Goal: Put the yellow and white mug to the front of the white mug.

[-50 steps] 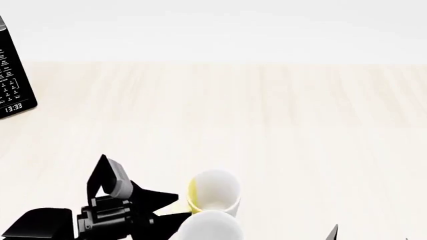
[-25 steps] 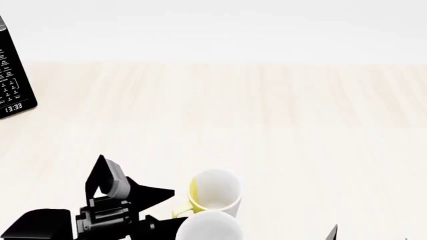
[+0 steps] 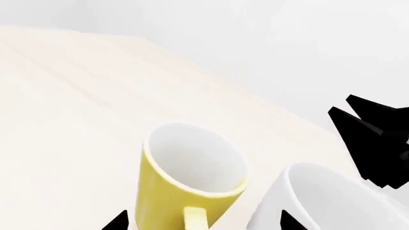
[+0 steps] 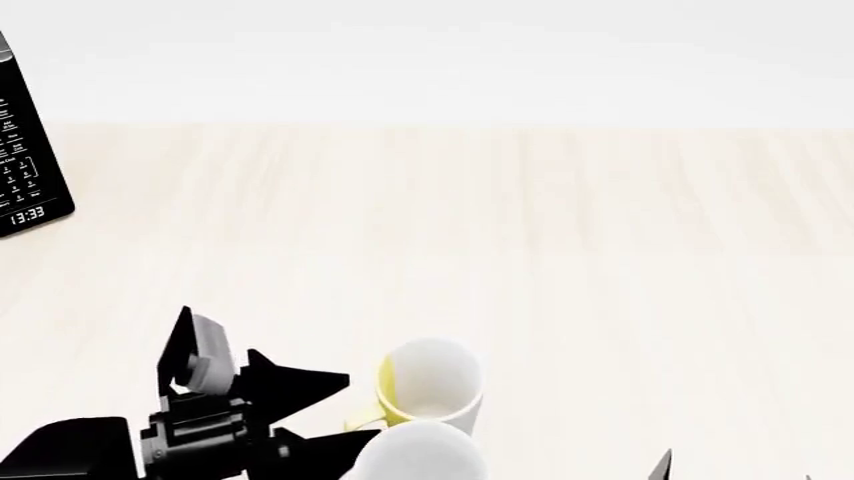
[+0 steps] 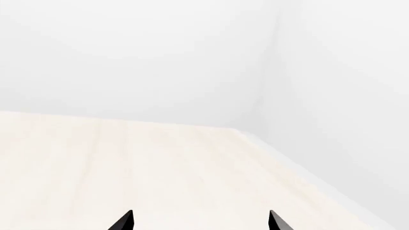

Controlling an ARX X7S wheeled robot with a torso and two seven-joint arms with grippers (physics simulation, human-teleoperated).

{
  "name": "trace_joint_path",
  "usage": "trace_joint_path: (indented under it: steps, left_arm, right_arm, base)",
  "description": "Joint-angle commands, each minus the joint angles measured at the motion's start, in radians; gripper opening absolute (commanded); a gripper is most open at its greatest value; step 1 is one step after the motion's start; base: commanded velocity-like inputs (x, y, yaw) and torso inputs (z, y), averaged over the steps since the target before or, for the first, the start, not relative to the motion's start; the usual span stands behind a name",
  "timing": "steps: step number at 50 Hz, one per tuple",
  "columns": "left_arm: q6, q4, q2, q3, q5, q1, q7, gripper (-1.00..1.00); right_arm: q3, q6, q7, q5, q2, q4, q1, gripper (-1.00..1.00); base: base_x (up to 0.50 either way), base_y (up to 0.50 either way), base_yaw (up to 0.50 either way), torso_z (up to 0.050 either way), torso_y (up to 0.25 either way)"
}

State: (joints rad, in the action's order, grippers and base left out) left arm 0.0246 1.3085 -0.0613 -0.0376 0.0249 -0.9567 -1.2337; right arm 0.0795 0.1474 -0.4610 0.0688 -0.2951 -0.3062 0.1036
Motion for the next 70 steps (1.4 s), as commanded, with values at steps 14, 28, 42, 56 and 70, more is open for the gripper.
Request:
trace_joint_path:
  steps: [14,28,42,56,70]
  left_arm:
    - [0.005,0.000,-0.021,-0.093,0.038,-0.013,-0.119,1.00]
    - [0.022,-0.036,-0.039,-0.142,0.086,-0.006,-0.210,1.00]
    - [0.241,-0.541,-0.019,-0.192,0.158,0.193,-0.108,1.00]
    - [0.400,-0.991,-0.010,-0.230,0.264,0.407,-0.060,1.00]
    - [0.264,-1.257,0.058,-0.343,0.439,0.579,0.274,1.00]
  right_arm:
    - [0.010,0.000,-0.006,0.003,-0.007,0.004,-0.003,1.00]
    - [0.015,0.000,-0.009,0.004,-0.009,0.006,-0.005,1.00]
    - [0.017,0.001,-0.014,0.007,-0.014,-0.002,-0.001,1.00]
    - [0.018,-0.002,-0.017,0.012,-0.018,-0.009,0.003,1.00]
    - [0.009,-0.041,-0.029,0.012,-0.023,-0.035,0.023,1.00]
  base:
    - [0.00,0.00,0.00,0.000,0.000]
    - [0.00,0.00,0.00,0.000,0.000]
    - [0.00,0.00,0.00,0.000,0.000]
    - [0.00,0.00,0.00,0.000,0.000]
    - [0.00,0.00,0.00,0.000,0.000]
